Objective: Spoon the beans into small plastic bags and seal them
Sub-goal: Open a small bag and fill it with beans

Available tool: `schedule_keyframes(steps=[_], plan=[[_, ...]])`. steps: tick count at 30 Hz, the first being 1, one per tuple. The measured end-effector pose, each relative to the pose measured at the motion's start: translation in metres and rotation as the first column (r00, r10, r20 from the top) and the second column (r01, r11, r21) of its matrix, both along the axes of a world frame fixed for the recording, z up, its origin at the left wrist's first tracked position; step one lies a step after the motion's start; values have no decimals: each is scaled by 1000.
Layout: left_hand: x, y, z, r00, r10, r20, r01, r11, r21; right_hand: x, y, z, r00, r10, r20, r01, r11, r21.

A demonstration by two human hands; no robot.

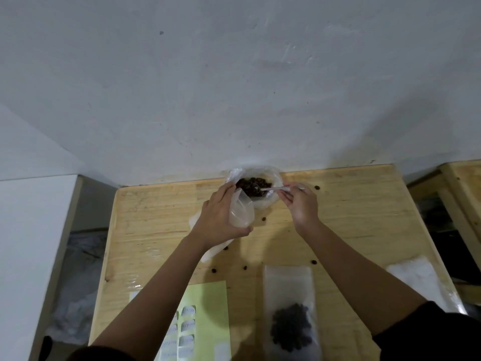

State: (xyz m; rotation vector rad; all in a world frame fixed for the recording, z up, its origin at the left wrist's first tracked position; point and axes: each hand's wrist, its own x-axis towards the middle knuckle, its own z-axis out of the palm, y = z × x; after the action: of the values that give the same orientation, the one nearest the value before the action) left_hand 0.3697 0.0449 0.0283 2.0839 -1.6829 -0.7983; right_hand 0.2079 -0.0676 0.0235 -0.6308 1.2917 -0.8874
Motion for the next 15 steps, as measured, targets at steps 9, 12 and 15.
schedule_keyframes(steps=[9,12,15], plan=[[-11,-3,-3,967,50,248,-63,997,47,-19,-11,16,995,-24,-93,18,997,-70],[-15,-4,-3,963,61,263,-76,996,47,-23,-11,23,994,27,-108,-42,989,-143],[-17,-4,-4,962,64,267,-79,996,48,-24,-7,29,969,181,-168,-220,940,-261]])
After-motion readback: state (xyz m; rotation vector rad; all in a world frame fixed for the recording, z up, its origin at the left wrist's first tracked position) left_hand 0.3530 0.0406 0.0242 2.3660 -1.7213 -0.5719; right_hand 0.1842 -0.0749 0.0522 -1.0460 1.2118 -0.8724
